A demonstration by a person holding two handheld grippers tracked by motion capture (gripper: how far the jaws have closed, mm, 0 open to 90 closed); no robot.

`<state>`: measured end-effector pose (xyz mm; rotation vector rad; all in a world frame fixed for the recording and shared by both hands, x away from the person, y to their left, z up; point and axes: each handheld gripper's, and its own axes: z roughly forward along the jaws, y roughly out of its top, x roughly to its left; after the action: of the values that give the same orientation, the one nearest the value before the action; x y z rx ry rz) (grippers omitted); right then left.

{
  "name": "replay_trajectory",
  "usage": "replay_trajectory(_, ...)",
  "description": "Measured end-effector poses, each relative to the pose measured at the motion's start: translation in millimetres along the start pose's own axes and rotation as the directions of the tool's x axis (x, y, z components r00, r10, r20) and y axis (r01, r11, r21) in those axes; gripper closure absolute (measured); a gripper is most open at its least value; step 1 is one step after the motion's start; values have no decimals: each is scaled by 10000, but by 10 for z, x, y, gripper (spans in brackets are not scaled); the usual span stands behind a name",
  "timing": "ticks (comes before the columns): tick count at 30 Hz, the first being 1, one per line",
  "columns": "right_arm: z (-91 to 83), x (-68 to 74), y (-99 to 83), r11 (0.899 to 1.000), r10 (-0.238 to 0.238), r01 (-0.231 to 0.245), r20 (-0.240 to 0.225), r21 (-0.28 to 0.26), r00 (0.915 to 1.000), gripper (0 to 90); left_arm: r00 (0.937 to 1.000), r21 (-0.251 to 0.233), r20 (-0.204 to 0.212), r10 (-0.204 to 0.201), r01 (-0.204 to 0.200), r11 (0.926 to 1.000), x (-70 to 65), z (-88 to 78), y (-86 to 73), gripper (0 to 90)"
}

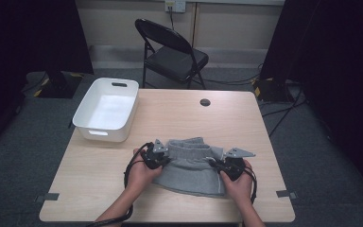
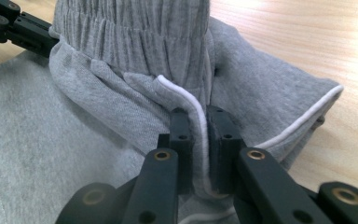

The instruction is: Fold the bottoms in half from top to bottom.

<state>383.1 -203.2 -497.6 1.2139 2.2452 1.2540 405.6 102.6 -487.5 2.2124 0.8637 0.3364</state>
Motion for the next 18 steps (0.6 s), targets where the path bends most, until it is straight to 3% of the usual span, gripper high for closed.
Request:
replay_trajectory(9, 105, -34, 109, 9996, -109, 104, 187, 254, 9998, 821, 9993, -267, -319, -215, 207, 9994, 64, 65, 19, 886)
replay_trajectory(10, 154, -52, 152, 9995, -175, 167, 291, 279, 9994, 821, 9985, -369, -370, -394, 380, 9986, 105, 90, 33, 885)
replay_trajectory(15, 304, -121, 267, 9993, -292, 282, 447, 230, 9986, 819, 9968, -414, -664, -445, 418, 9983, 231, 149, 86, 885)
replay_trajectory(18, 396, -159, 338, 9991, -389, 377, 589, 211, 9975, 816, 9959, -429, -623, -650, 624, 9971, 287, 169, 108, 885)
